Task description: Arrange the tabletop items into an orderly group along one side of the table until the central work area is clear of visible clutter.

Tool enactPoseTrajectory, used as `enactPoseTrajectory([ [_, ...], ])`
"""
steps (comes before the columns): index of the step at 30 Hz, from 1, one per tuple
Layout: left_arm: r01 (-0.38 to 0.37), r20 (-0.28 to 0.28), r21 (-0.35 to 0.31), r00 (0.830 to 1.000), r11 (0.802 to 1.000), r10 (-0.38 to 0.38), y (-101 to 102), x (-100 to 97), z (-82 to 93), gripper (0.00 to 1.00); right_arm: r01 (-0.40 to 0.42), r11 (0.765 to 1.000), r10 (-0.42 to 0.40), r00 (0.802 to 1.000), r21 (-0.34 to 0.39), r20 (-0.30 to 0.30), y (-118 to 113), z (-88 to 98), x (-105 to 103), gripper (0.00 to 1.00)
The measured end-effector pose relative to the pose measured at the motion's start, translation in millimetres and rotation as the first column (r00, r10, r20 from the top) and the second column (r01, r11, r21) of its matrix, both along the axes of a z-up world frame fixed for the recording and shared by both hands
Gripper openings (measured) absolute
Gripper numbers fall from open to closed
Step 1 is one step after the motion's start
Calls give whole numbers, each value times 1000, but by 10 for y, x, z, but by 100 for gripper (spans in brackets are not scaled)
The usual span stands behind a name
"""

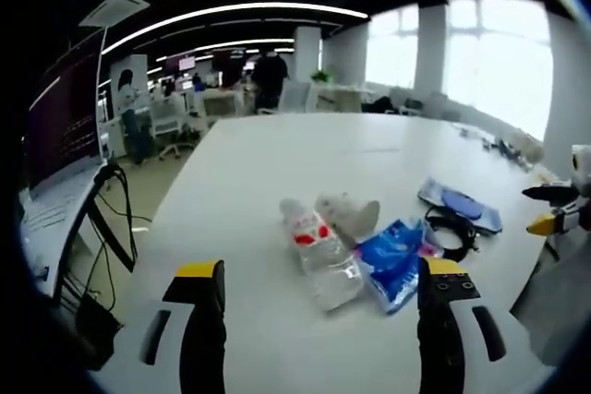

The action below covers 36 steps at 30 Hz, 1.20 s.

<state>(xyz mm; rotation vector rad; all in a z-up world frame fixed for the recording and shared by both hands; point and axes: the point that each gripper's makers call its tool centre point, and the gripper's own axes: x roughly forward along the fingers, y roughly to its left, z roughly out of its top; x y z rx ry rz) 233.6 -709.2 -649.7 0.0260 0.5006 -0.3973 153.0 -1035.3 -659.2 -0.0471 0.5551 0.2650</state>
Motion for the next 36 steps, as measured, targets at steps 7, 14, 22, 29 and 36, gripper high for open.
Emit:
enactPoseTrajectory([
  [7,-9,-54,-25,999,1000,7,-71,138,-92,78,15,1000,-15,1000,10,-12,-38,-35,30,90],
  [14,-34,-112,-43,993,999,29,-80,266,-195,74,14,999,-15,1000,-48,-21,-36,-126,36,88],
  [22,-26,-130,-33,991,999,21,-138,371,-253,71,-13,998,11,999,-56,-33,12,-177,54,87],
  [29,-16,-169,-29,986,999,11,-226,438,-314,69,-7,998,4,999,-64,-51,0,-242,74,87],
  [36,-14,-210,-27,978,1000,8,-314,519,-418,64,-29,994,21,997,-102,-81,24,-332,57,87],
])
